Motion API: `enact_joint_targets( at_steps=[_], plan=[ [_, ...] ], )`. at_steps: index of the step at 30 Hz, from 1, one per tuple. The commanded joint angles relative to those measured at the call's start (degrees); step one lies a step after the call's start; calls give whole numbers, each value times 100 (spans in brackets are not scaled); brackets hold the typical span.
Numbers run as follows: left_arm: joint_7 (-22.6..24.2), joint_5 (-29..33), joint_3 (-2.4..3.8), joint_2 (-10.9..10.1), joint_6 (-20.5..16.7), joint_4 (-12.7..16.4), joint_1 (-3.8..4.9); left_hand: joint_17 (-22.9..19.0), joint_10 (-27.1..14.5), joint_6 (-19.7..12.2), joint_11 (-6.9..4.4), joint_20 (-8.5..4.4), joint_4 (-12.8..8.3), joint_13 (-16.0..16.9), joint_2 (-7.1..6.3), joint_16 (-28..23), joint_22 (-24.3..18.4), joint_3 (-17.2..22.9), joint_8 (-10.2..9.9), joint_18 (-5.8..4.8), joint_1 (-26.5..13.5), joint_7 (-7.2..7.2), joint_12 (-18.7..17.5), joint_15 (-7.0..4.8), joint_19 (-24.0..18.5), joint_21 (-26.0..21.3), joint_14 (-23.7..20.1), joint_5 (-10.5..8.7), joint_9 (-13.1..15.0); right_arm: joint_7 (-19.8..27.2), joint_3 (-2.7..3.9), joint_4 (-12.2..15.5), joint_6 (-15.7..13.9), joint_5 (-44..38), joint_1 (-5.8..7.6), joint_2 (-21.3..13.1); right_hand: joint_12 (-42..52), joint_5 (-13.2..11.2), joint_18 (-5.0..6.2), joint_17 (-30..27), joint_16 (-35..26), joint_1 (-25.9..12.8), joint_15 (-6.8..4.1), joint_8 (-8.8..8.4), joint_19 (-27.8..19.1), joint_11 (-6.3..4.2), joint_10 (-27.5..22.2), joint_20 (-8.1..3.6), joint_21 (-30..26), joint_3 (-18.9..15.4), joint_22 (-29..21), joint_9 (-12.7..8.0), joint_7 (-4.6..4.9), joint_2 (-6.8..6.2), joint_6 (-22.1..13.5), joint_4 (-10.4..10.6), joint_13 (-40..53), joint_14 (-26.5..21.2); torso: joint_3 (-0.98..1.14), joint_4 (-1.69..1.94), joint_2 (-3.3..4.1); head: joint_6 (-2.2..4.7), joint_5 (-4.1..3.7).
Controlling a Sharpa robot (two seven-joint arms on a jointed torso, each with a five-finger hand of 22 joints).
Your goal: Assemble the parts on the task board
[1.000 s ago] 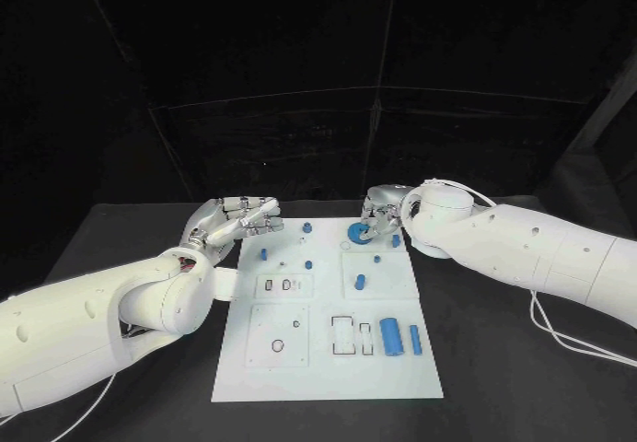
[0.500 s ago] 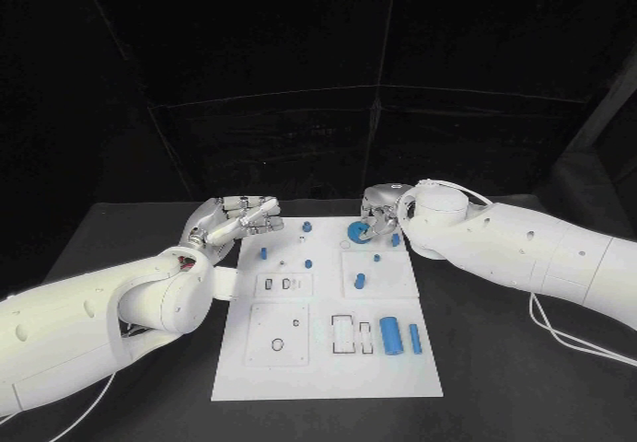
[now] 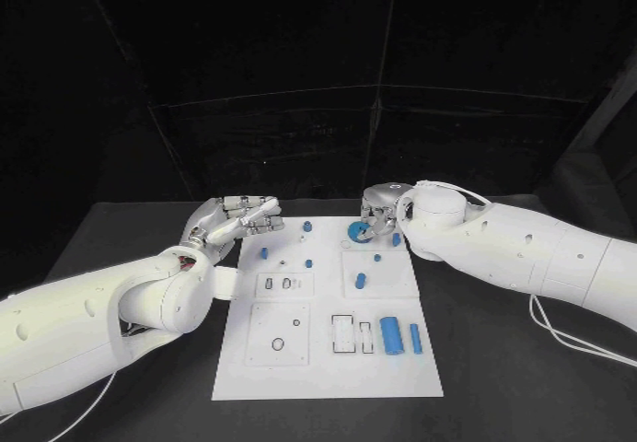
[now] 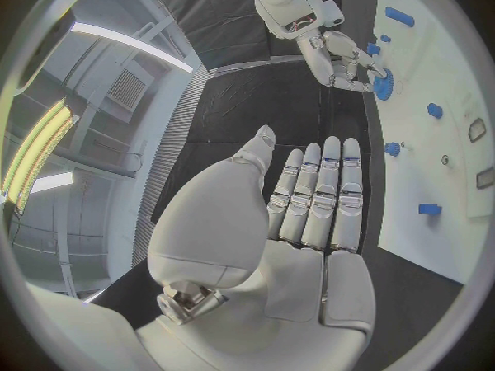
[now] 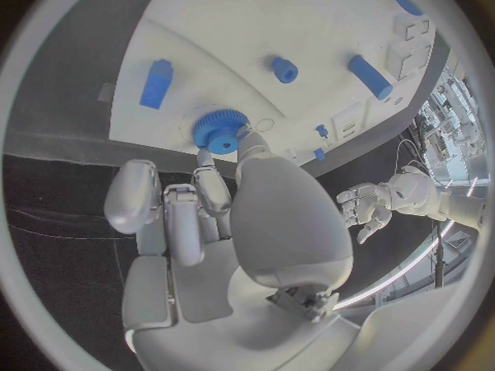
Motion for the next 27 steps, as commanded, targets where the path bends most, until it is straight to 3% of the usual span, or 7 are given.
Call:
enact_joint_targets(
  at_steps=[1, 8, 12, 16, 27],
  plan=[
    [17, 1, 6, 3, 77, 3, 10, -6, 25, -1, 4, -6, -48, -8, 55, -28, -3, -1, -15, 72, 11, 26, -21, 10, -30, -33, -35, -7, -6, -58, -3, 4, 44, -65, 4, 4, -2, 218, -33, 887, 33, -211, 29, 42, 29, -13, 4, 14, 36, 26, 17, 14, -23, 54, 44, 22, 33, 457, 1, -3, 0, -4, -1],
    [10, 1, 6, 4, 83, 0, 10, -6, 25, -1, 4, -6, -48, -8, 55, -28, -3, -1, -15, 72, 11, 26, -21, 10, -30, -33, -35, -7, -6, -102, -3, 3, 18, -24, 4, 21, 33, 330, -40, 906, 40, -273, 2, 103, 45, -48, 49, -6, 62, 106, 59, 27, -64, 158, 161, -15, 94, 461, 2, -2, -1, -12, -6],
    [-1, 1, 6, 6, 79, -3, 10, -7, 24, -4, 6, -5, -53, -9, 57, -32, -2, -2, -18, 73, 14, 29, -24, 11, -28, -35, -35, -7, -7, -169, -3, 6, 16, -134, 3, 36, 34, 192, -43, 915, 42, -101, -21, 128, 51, -71, 64, -28, 74, 209, 77, 27, -83, 220, 226, -134, 114, 464, 1, 1, 0, -14, -7],
    [-9, 1, 6, 6, 73, -11, 10, -7, 24, -4, 7, -5, -55, -9, 60, -33, -1, 0, -18, 73, 16, 29, -25, 11, -27, -36, -34, -7, -7, -211, -3, 11, 56, -258, 1, 50, 13, -232, -48, 923, 43, 70, -30, 120, 56, -80, 66, -42, 85, 334, 97, 14, -87, 226, 251, -275, 119, 465, 2, -1, 0, -17, -4],
    [-30, 1, 6, 9, 80, -15, 10, -6, 25, -4, 7, -4, -65, -8, 67, -36, 0, 5, -20, 74, 26, 30, -27, 11, -22, -39, -32, -7, -7, -253, -25, 45, 159, -420, -17, 92, -14, -260, -50, 932, 44, 224, -31, 104, 55, -81, 65, -44, 90, 486, 110, 4, -84, 189, 273, -451, 123, 466, 2, -2, 1, -33, -3]
  ],
)
